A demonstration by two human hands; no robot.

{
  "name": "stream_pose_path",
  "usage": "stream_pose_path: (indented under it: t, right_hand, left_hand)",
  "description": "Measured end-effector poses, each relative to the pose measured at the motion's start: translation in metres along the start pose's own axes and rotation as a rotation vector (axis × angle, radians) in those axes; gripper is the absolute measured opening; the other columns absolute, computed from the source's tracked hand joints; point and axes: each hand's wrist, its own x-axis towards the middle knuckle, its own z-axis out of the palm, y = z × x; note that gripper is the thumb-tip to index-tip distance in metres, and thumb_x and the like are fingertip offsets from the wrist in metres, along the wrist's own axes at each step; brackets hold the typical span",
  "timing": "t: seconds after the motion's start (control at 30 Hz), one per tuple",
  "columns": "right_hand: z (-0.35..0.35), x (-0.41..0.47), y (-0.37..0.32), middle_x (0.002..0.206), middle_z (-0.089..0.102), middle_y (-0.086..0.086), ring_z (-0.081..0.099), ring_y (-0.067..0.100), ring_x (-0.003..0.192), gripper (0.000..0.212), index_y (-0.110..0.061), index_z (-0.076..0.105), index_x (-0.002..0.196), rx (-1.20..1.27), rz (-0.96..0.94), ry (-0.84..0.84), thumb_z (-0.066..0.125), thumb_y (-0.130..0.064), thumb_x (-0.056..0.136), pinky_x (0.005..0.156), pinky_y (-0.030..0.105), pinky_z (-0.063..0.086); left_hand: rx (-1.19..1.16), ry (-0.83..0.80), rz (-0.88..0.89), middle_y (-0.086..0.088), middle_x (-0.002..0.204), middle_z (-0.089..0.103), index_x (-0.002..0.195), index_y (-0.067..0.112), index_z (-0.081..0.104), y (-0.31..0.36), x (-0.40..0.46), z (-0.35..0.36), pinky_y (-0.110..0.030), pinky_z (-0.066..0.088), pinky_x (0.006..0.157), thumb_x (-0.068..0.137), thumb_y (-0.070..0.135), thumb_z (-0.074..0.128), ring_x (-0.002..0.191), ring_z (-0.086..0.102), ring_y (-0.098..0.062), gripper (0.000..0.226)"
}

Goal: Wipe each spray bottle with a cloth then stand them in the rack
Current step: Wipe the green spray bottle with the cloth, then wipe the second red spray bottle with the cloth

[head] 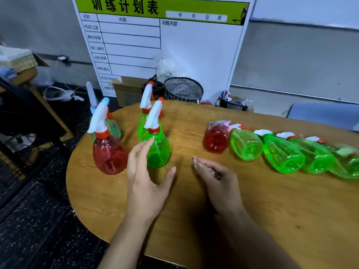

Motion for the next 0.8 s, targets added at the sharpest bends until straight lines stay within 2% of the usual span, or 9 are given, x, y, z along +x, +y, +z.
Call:
stream_pose_path:
  t: [0.1,0.2,0.3,0.37,0.43,0.53,0.6,0.7,0.8]
  right_hand:
    - [-0.026,-0.002,-0.006,0.105,0.08,-0.016,0.073,0.0,0.105,0.018,-0.023,0.082,0.11,-0.013,-0.03,0.018,0.078,-0.016,0.094,0.096,0.023,0.055]
    - [-0.059,0.0,-0.01,0.101,0.08,-0.016,0.073,0.0,0.101,0.017,-0.024,0.082,0.107,0.007,-0.038,0.074,0.077,-0.014,0.094,0.089,0.018,0.054]
    - [-0.091,0.007,-0.008,0.1,0.08,-0.015,0.074,0.001,0.101,0.015,-0.023,0.083,0.106,0.012,-0.038,0.147,0.077,-0.016,0.095,0.093,0.024,0.055]
    - [-0.108,0.011,-0.006,0.1,0.081,-0.013,0.075,0.004,0.102,0.014,-0.023,0.083,0.106,0.035,-0.028,0.173,0.076,-0.016,0.096,0.095,0.028,0.056]
    - [-0.121,0.017,-0.002,0.1,0.081,-0.011,0.075,0.006,0.101,0.014,-0.022,0.083,0.106,0.066,-0.015,0.191,0.076,-0.016,0.096,0.093,0.029,0.056]
    - [-0.133,0.027,0.002,0.1,0.081,-0.01,0.076,0.006,0.099,0.014,-0.02,0.082,0.107,0.093,-0.017,0.187,0.075,-0.014,0.096,0.09,0.025,0.056]
    - [-0.138,0.034,0.005,0.102,0.081,-0.01,0.075,0.007,0.102,0.015,-0.019,0.082,0.108,0.097,-0.036,0.178,0.074,-0.013,0.097,0.092,0.025,0.056]
    - [-0.14,0.037,0.007,0.102,0.081,-0.011,0.075,0.006,0.104,0.015,-0.018,0.082,0.109,0.092,-0.046,0.174,0.075,-0.013,0.096,0.093,0.022,0.056]
    - [-0.142,0.034,0.01,0.102,0.081,-0.012,0.074,0.004,0.103,0.015,-0.018,0.082,0.109,0.091,-0.042,0.166,0.075,-0.014,0.096,0.09,0.018,0.054]
  left_hand:
    - [-0.017,-0.045,0.032,-0.002,0.15,0.047,0.154,0.019,0.049,0.02,-0.006,0.021,-0.055,0.048,0.112,0.089,0.028,0.087,0.143,0.048,-0.024,0.076]
    - [-0.029,-0.135,0.009,0.002,0.153,0.048,0.157,0.025,0.046,0.035,-0.006,0.05,-0.053,0.046,0.116,0.088,0.049,0.077,0.145,0.046,-0.021,0.079]
    - [-0.03,-0.204,-0.032,0.007,0.154,0.044,0.16,0.03,0.041,0.039,0.003,0.079,-0.042,0.037,0.124,0.085,0.058,0.074,0.148,0.041,-0.014,0.086]
    - [0.008,-0.256,-0.052,0.008,0.152,0.038,0.162,0.032,0.038,0.037,0.015,0.099,-0.034,0.03,0.125,0.084,0.051,0.083,0.149,0.038,-0.015,0.091]
    - [0.047,-0.312,-0.073,0.002,0.153,0.037,0.162,0.034,0.038,0.035,0.03,0.122,-0.03,0.026,0.123,0.081,0.036,0.093,0.149,0.038,-0.021,0.098]
    - [0.101,-0.368,-0.092,-0.009,0.156,0.037,0.159,0.04,0.042,0.035,0.053,0.153,-0.032,0.027,0.124,0.071,0.028,0.099,0.15,0.037,-0.029,0.105]
    - [0.157,-0.39,-0.117,-0.01,0.161,0.033,0.158,0.044,0.042,0.035,0.065,0.168,-0.04,0.027,0.128,0.069,0.031,0.101,0.153,0.033,-0.03,0.108]
    - [0.222,-0.388,-0.139,-0.01,0.16,0.036,0.156,0.045,0.043,0.03,0.073,0.183,-0.05,0.033,0.126,0.069,0.034,0.101,0.149,0.038,-0.033,0.105]
    - [0.193,-0.358,-0.118,-0.008,0.146,0.049,0.15,0.039,0.05,0.028,0.072,0.183,-0.038,0.04,0.117,0.074,0.027,0.097,0.135,0.052,-0.031,0.09]
